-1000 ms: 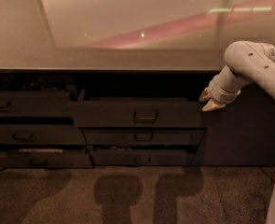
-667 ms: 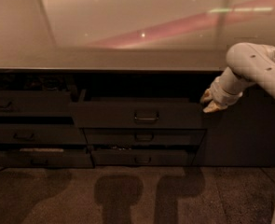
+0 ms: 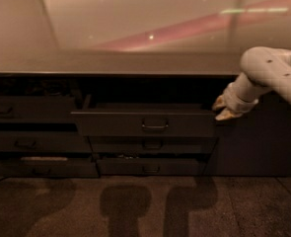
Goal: Open top drawer
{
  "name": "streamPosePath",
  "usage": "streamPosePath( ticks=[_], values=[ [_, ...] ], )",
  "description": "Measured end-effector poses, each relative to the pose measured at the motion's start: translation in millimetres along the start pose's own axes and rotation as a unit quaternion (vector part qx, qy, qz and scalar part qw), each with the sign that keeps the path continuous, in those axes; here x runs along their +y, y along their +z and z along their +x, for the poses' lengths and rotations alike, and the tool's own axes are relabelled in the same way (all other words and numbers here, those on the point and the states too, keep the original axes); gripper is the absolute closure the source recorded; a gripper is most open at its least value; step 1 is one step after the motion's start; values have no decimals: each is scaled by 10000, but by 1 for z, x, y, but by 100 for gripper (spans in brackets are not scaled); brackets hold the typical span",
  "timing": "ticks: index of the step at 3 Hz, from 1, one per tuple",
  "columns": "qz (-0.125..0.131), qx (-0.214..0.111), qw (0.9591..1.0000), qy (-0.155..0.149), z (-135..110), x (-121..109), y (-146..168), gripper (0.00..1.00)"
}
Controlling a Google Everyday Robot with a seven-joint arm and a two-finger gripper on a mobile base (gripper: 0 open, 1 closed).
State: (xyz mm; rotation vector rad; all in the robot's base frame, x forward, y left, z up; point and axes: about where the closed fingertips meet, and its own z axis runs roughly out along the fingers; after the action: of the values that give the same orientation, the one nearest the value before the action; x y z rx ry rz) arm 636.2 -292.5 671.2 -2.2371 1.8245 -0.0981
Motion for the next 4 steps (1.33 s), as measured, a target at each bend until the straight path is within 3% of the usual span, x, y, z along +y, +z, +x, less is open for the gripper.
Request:
streamPosePath(
  ticks=[4],
  values=[
    [10, -1, 10000, -49, 1, 14, -2, 100]
  ],
)
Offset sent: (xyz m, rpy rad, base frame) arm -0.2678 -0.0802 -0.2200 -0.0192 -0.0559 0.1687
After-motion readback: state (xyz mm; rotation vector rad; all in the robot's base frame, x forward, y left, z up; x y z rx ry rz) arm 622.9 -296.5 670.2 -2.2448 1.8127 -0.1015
